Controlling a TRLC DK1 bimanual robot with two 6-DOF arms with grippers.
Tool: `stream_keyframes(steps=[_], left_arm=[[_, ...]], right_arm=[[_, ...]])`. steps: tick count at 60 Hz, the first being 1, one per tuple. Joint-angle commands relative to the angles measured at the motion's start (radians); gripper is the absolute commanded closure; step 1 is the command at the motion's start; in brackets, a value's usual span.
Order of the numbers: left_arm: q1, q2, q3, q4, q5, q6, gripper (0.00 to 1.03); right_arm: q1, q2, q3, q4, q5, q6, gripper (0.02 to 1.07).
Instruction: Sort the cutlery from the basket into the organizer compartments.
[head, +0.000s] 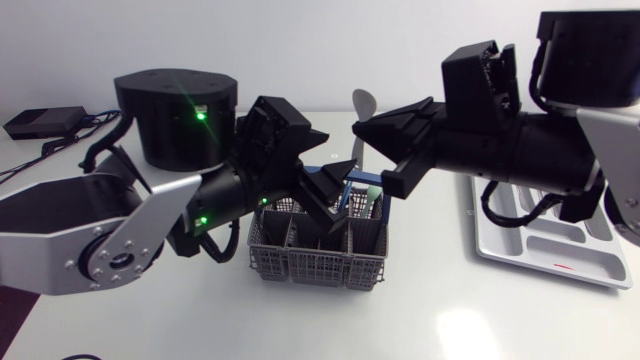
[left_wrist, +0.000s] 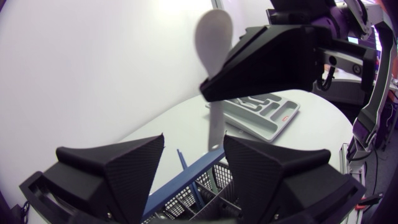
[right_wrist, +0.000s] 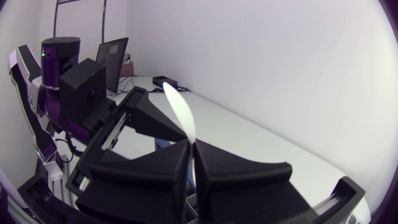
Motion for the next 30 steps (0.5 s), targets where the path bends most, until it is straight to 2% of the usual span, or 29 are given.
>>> stream_keyframes(steps=[1, 12, 17, 30], left_arm=[[0.034, -0.044, -0.03, -0.008, -0.003, -0.009, 0.25], [0.058, -0.079, -0.058, -0.025, -0.003, 0.011, 0.14], [0.066, -0.087, -0.066, -0.031, -0.003, 0.021, 0.14], [0.078, -0.091, -0.064, -0.084, -0.003, 0.083, 0.14]], right_arm=[[-0.068, -0.041, 0.016, -0.037, -0.046, -0.031, 1.01], [-0.297, -0.097, 0.011, -0.183, -0.223, -0.152, 1.01], [-0.4, -0.104, 0.015, -0.26, -0.295, -0.226, 1.01], [-0.65, -0.078, 0.039, -0.487, -0.382, -0.528, 1.01]])
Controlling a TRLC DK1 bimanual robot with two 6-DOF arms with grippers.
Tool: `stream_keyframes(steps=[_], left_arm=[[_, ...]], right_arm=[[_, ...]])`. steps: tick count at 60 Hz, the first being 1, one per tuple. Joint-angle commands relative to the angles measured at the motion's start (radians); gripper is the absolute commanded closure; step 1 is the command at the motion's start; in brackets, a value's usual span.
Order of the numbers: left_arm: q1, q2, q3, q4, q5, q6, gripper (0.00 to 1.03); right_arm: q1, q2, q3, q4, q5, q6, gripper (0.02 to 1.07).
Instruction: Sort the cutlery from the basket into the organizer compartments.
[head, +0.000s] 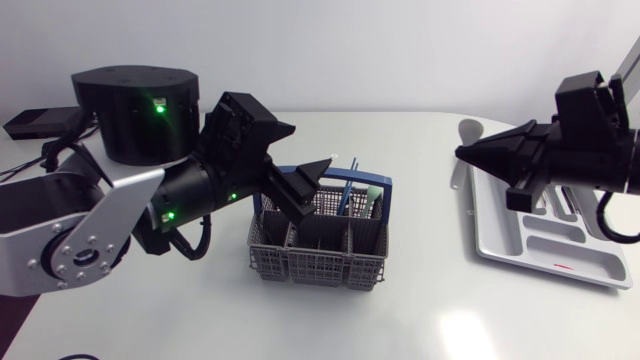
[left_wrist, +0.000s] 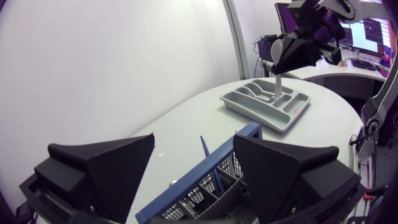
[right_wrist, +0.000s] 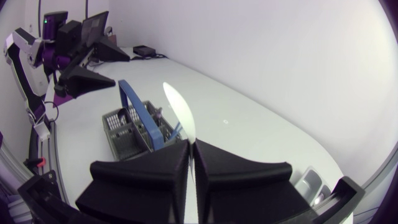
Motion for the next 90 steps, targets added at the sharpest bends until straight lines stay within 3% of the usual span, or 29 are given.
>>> stream_keyframes(steps=[1, 17, 24, 33, 59, 90], left_arm=[[0.013, -0.016, -0.026, -0.024, 0.0, 0.042, 0.14], [0.041, -0.041, -0.057, -0.096, 0.012, 0.1, 0.14], [0.041, -0.05, -0.074, -0.105, 0.015, 0.112, 0.14], [0.032, -0.059, -0.075, -0.128, 0.015, 0.124, 0.14], [0.016, -0.059, -0.067, -0.177, 0.015, 0.147, 0.14], [0.001, -0.059, -0.063, -0.207, 0.012, 0.164, 0.14]], right_arm=[[-0.098, 0.019, 0.036, -0.073, -0.027, -0.172, 1.01], [-0.466, 0.184, 0.107, -0.357, -0.078, -0.655, 1.01], [-0.583, 0.272, 0.137, -0.447, -0.055, -0.851, 1.01], [-0.69, 0.349, 0.153, -0.475, 0.036, -1.026, 1.01], [-0.784, 0.592, 0.248, -0.456, 0.264, -1.233, 1.01], [-0.68, 0.784, 0.219, -0.208, 0.542, -1.23, 1.01]])
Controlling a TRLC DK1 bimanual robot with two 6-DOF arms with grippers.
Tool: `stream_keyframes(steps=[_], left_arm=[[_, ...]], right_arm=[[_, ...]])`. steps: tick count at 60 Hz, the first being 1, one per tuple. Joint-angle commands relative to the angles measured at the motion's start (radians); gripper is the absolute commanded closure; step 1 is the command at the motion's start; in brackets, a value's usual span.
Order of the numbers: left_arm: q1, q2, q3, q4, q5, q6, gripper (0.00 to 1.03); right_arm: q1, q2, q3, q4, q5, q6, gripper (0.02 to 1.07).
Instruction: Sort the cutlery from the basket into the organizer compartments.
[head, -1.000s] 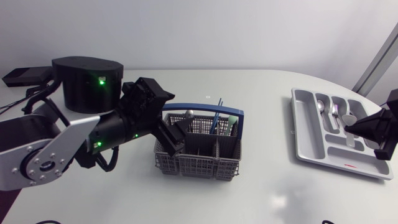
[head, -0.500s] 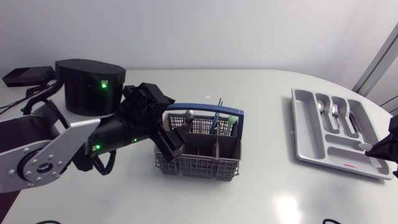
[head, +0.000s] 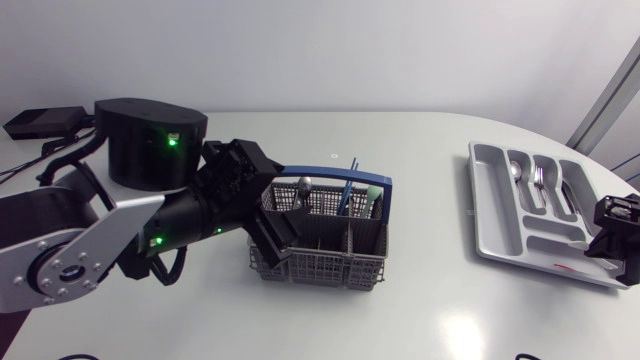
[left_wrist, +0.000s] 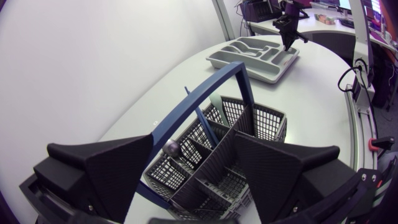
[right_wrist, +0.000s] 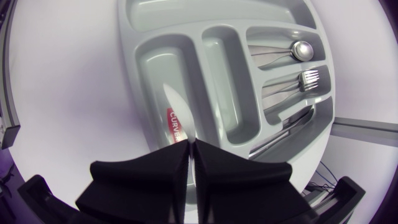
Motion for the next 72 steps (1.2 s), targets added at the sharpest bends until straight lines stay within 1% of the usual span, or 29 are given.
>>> stream_keyframes(steps=[1, 6, 13, 20, 26, 28, 32, 36, 41, 47, 56, 64, 69, 72], left_arm=[[-0.006, -0.014, -0.006, -0.011, 0.001, 0.026, 0.14], [-0.006, -0.018, -0.004, -0.025, 0.001, 0.032, 0.14], [-0.003, -0.028, -0.003, -0.042, 0.001, 0.04, 0.14], [0.003, -0.035, -0.003, -0.052, -0.001, 0.046, 0.14], [0.003, -0.038, -0.006, -0.062, -0.001, 0.05, 0.14], [0.003, -0.04, -0.009, -0.065, -0.001, 0.052, 0.14], [0.008, -0.048, -0.011, -0.074, -0.001, 0.058, 0.14], [0.017, -0.057, -0.017, -0.08, -0.001, 0.064, 0.14], [0.031, -0.078, -0.026, -0.092, -0.001, 0.078, 0.12], [0.051, -0.095, -0.032, -0.111, -0.001, 0.086, 0.12], [0.062, -0.133, -0.067, -0.129, -0.001, 0.104, 0.11], [0.074, -0.167, -0.109, -0.144, -0.001, 0.13, 0.11], [0.089, -0.195, -0.138, -0.152, 0.001, 0.142, 0.11], [0.111, -0.213, -0.159, -0.157, 0.007, 0.152, 0.11]], right_arm=[[0.024, 0.036, -0.034, 0.033, 0.04, -0.024, 1.01], [0.038, 0.054, -0.045, 0.06, 0.063, -0.022, 0.99], [0.044, 0.063, -0.052, 0.073, 0.082, -0.019, 0.84], [0.048, 0.068, -0.068, 0.096, 0.09, -0.019, 0.75], [0.045, 0.066, -0.069, 0.097, 0.089, -0.016, 0.7], [0.044, 0.06, -0.071, 0.099, 0.082, -0.016, 0.66], [0.041, 0.037, -0.074, 0.097, 0.069, -0.016, 0.55], [0.041, 0.007, -0.085, 0.097, 0.055, -0.015, 0.5], [0.041, -0.065, -0.101, 0.091, 0.007, -0.012, 0.42], [0.052, -0.154, -0.117, 0.053, -0.053, 0.01, 0.38], [0.11, -0.308, -0.178, 0.004, -0.129, 0.064, 0.38], [0.22, -0.428, -0.215, -0.033, -0.184, 0.183, 0.38], [0.312, -0.477, -0.223, -0.053, -0.215, 0.286, 0.38], [0.395, -0.497, -0.226, -0.052, -0.234, 0.377, 0.38]])
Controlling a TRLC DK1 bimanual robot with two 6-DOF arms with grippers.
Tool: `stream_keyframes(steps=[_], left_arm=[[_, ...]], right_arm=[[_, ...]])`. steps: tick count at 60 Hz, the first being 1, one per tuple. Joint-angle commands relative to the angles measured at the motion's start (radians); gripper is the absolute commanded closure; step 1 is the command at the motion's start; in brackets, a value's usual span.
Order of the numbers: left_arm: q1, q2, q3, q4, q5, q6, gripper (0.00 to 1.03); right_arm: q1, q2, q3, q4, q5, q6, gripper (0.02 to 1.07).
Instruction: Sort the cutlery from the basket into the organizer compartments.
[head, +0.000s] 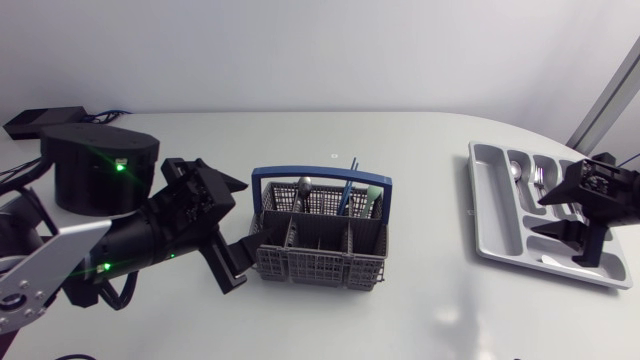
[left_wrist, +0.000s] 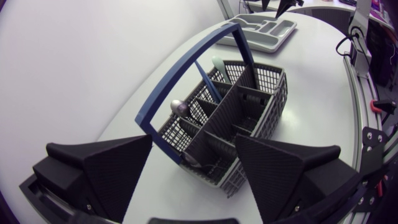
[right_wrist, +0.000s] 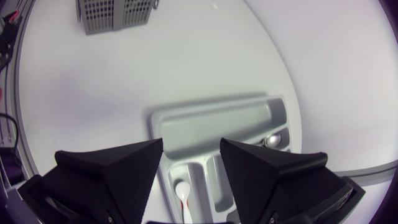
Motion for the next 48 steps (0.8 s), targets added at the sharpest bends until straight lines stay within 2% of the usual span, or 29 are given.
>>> stream_keyframes(steps=[1, 9, 20, 30, 38, 44, 46, 48], left_arm=[[0.033, -0.04, -0.053, -0.008, 0.008, 0.039, 0.11], [0.062, -0.054, -0.105, -0.008, 0.04, 0.051, 0.11], [0.073, -0.068, -0.147, 0.012, 0.055, 0.062, 0.11], [0.088, -0.06, -0.147, 0.039, 0.055, 0.056, 0.11], [0.093, 0.011, -0.111, 0.078, 0.032, -0.006, 0.12], [0.093, 0.084, -0.022, 0.042, -0.046, -0.092, 0.26], [0.093, 0.1, 0.025, -0.014, -0.049, -0.136, 0.33], [0.085, 0.109, 0.064, -0.07, -0.051, -0.162, 0.35]], right_arm=[[0.102, -0.035, -0.03, -0.013, -0.019, 0.149, 0.38], [0.292, -0.013, -0.04, 0.101, -0.018, 0.379, 0.38], [0.429, 0.071, -0.035, 0.237, -0.018, 0.562, 0.38], [0.503, 0.051, -0.038, 0.255, -0.034, 0.649, 0.38], [0.562, -0.015, -0.072, 0.257, -0.028, 0.687, 0.38], [0.566, -0.047, -0.087, 0.255, -0.028, 0.695, 0.38], [0.566, -0.06, -0.095, 0.254, -0.028, 0.695, 0.38], [0.566, -0.069, -0.104, 0.254, -0.028, 0.695, 0.38]])
